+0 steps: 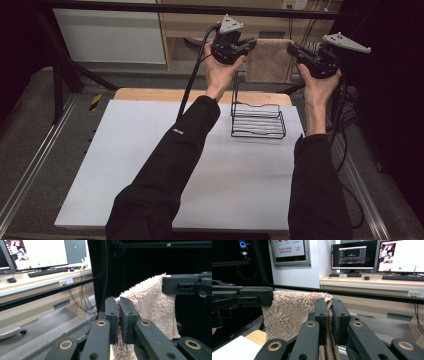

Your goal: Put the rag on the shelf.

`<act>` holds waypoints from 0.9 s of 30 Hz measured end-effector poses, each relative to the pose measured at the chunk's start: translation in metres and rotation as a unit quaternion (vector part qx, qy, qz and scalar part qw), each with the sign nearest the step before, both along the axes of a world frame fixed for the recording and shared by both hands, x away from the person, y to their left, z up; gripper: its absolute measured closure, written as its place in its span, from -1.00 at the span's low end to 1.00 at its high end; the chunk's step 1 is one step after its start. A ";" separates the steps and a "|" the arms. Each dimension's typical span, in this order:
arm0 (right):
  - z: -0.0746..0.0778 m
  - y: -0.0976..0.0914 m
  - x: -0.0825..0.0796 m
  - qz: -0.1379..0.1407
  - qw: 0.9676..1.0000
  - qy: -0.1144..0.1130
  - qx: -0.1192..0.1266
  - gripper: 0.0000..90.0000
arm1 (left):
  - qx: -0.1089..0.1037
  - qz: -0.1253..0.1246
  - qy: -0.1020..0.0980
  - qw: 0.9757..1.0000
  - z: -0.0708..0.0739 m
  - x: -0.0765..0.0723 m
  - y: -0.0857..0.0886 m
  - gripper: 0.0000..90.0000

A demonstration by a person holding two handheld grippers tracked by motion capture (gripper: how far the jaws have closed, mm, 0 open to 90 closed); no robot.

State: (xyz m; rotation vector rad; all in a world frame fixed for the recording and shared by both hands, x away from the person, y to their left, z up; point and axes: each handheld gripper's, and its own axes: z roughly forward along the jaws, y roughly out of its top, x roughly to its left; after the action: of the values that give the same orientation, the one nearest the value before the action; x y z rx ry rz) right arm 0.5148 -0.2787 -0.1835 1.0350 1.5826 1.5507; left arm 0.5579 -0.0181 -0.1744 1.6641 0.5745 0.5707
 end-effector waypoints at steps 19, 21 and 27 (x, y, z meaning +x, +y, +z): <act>-0.048 -0.009 -0.013 0.021 1.000 0.016 0.002 0.86 | 0.022 -0.036 0.011 0.999 -0.037 -0.019 0.002 0.90; -0.048 -0.010 -0.015 0.024 1.000 0.014 0.000 0.86 | 0.021 -0.039 0.011 0.999 -0.038 -0.021 0.003 0.90; -0.048 -0.009 -0.019 0.029 0.999 0.013 -0.005 0.86 | 0.017 -0.048 0.019 0.999 -0.044 -0.027 0.006 0.90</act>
State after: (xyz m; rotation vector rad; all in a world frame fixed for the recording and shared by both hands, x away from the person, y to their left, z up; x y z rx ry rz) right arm 0.4954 -0.2880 -0.2319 1.0165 1.6501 1.5715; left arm 0.5311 -0.0116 -0.2184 1.7285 0.5112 0.4830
